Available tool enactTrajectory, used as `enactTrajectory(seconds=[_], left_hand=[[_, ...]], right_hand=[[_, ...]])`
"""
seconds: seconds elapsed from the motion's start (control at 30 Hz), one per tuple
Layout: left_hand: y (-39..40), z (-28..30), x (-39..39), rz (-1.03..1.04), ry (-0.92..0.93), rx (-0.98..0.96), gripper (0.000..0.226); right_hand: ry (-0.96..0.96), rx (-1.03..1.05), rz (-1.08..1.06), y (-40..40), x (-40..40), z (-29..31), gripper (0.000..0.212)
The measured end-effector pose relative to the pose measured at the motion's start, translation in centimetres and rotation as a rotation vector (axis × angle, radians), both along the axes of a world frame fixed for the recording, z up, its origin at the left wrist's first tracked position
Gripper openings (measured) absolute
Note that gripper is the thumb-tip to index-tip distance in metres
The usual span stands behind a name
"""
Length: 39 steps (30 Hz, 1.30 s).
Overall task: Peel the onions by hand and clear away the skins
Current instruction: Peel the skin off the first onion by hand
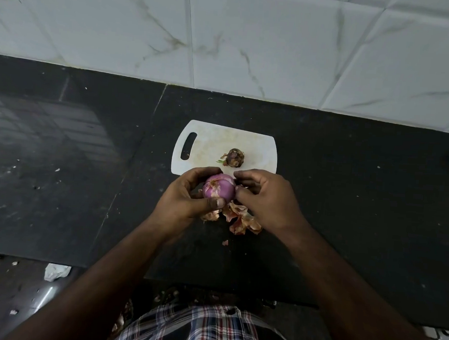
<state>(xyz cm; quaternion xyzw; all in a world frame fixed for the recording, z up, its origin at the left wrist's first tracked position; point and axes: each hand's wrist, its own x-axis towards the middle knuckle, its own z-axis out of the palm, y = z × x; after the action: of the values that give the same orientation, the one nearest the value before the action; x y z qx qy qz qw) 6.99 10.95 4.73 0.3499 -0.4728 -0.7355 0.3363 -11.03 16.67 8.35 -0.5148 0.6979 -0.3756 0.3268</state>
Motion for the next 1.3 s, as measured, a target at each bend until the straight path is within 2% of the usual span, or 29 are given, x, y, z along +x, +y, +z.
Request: enactTrajectory(seconds=[0.13, 0.23, 0.37, 0.5, 0.6, 0.67, 0.77, 0.9, 1.03, 1.13, 1.2, 1.3], left_hand=[[0.4, 0.8, -0.9, 0.050, 0.189, 0.178, 0.056], [0.1, 1.5, -1.4, 0.043, 0.237, 0.203, 0.057], [-0.4, 1.8, -1.2, 0.056, 0.202, 0.244, 0.059], [-0.3, 1.4, -1.1, 0.087, 0.175, 0.243, 0.050], [-0.1, 1.5, -1.5, 0.077, 0.171, 0.245, 0.050], [0.0, 1.5, -1.6, 0.069, 0.165, 0.264, 0.044], [-0.1, 1.6, -1.5, 0.066, 0.148, 0.299, 0.040], [-0.1, 1.5, -1.2, 0.078, 0.163, 0.372, 0.040], [0.3, 1.0, -1.2, 0.107, 0.186, 0.486, 0.046], [-0.4, 0.8, -0.9, 0.205, 0.268, 0.594, 0.041], [-1.5, 0.9, -0.1, 0.240, 0.262, 0.589, 0.031], [-2.2, 1.0, 0.8, 0.169, 0.218, 0.608, 0.031]], right_hand=[[0.062, -0.021, -0.070, 0.0, 0.7, -0.8, 0.034], [0.045, 0.032, -0.106, 0.3, 0.4, -2.2, 0.023], [0.045, 0.097, -0.114, 0.7, -1.1, -2.7, 0.019], [-0.172, 0.013, -0.070, 0.8, -1.1, -1.0, 0.039], [-0.132, -0.053, -0.008, 0.8, 0.3, -0.8, 0.049], [-0.082, -0.136, -0.067, 0.7, 1.0, -1.5, 0.040], [-0.182, -0.166, -0.165, 0.5, 0.9, -2.4, 0.018], [-0.187, -0.129, -0.106, 0.4, 0.6, -2.7, 0.016], [-0.270, -0.096, -0.085, 0.1, 0.5, -2.4, 0.020], [-0.249, -0.044, -0.085, 0.4, -0.2, -2.4, 0.023], [-0.230, -0.014, -0.067, 0.7, -0.8, -2.5, 0.022], [-0.063, 0.062, -0.008, 0.7, -1.6, -2.7, 0.016]])
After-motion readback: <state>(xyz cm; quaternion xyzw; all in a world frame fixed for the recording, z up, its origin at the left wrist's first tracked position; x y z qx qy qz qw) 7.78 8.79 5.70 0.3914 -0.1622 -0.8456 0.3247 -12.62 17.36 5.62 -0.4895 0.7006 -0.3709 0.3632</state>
